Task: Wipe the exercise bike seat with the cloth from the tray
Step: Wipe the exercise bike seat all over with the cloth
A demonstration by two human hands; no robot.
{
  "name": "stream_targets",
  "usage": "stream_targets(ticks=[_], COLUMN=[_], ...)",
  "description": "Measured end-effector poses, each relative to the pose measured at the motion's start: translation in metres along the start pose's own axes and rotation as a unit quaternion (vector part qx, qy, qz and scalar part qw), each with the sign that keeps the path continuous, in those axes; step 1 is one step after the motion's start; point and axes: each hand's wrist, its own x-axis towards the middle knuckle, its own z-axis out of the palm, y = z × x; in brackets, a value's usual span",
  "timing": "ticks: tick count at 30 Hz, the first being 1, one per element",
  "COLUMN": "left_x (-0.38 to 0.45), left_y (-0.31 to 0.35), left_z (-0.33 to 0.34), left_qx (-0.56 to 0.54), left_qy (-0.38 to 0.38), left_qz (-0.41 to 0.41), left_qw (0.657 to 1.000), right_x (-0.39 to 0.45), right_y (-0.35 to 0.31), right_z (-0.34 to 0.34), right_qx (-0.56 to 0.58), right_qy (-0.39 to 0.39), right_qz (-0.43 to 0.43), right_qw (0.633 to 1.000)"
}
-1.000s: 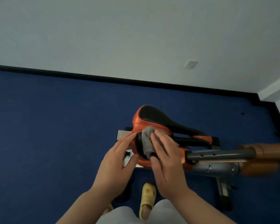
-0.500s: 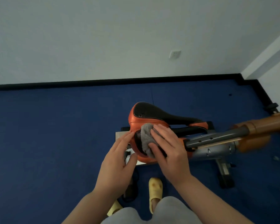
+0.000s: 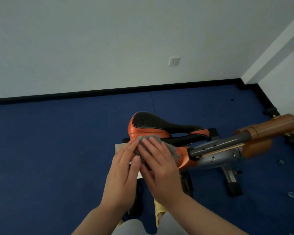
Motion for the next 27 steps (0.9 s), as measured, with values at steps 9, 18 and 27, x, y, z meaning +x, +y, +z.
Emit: stream_targets(ticks=[9, 18, 27], left_x=[0.008, 0.016, 0.023], left_y=[0.007, 0.011, 0.009], left_z=[0.014, 0.031, 0.045], left_qx=[0.039, 0.093, 0.167], left_qy=[0.004, 0.012, 0.022], left_qz=[0.031, 0.034, 0.046], left_qw=[0.999, 0.995, 0.985], right_x=[0.003, -0.005, -0.002], right_y=[0.006, 0.055, 0.088], right_z=[-0.003, -0.023, -0.04], right_qx=[0.014, -0.022, -0.051], right_qy=[0.025, 0.075, 0.056], right_qz=[0.069, 0.132, 0.078], right_qw=[0.997, 0.988, 0.994])
